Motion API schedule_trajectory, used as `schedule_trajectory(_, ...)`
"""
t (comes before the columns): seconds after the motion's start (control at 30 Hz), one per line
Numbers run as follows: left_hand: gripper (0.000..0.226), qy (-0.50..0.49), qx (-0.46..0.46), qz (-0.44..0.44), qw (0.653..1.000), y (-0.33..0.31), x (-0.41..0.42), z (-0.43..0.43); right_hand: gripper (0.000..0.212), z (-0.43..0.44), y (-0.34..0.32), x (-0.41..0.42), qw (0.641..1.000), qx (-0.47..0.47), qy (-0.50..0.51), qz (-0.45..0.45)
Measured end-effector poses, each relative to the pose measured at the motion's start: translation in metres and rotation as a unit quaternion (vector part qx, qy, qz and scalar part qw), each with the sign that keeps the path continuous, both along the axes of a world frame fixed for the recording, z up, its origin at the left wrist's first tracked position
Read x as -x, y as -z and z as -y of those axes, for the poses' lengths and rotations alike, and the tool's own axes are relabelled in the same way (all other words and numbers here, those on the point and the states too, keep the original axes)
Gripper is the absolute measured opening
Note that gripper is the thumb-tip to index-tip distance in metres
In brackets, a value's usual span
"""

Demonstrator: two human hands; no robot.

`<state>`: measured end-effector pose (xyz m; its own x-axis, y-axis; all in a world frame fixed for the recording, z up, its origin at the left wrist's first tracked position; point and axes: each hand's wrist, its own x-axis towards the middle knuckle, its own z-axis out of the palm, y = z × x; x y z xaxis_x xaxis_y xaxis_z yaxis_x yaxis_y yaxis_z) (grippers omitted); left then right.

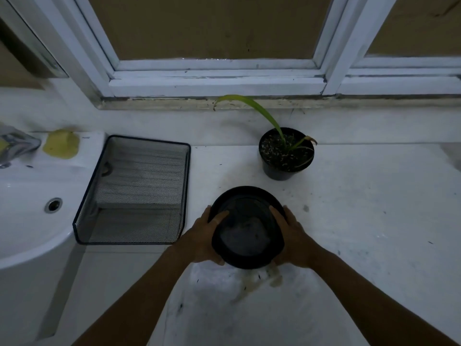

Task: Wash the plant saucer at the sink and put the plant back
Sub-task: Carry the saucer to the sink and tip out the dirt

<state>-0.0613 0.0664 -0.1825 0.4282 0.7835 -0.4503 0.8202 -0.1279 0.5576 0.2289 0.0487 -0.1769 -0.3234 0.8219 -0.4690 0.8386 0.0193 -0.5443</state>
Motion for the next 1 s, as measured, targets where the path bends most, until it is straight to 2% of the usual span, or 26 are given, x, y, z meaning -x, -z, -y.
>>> schedule_trajectory(0.17,0.141,-0.052,0.022,0.104,0.993,-0.032,0.007,0.006,0.145,-0.003,-0.026,-0.006,0.997,0.002,0.008,-0.071)
schedule_trajectory(0.37,0.132,-0.095,0.026,0.163,0.982,-0.08,0.023,0.017,0.139,-0.006,-0.066,-0.01,0.989,-0.007,0.011,-0.149)
schedule_trajectory(0.5,0.127,-0.171,0.04,0.206,0.963,-0.101,0.028,0.029,0.14,-0.007,-0.085,-0.01,0.986,-0.026,-0.01,-0.167)
schedule_trajectory(0.8,0.075,-0.299,-0.091,0.225,0.923,-0.124,0.047,0.062,0.141,-0.011,-0.111,0.03,0.982,-0.031,-0.054,-0.178)
schedule_trajectory(1.0,0.073,-0.358,-0.097,0.27,0.888,-0.118,0.119,0.079,0.131,-0.006,-0.117,0.095,0.971,-0.039,-0.044,-0.23)
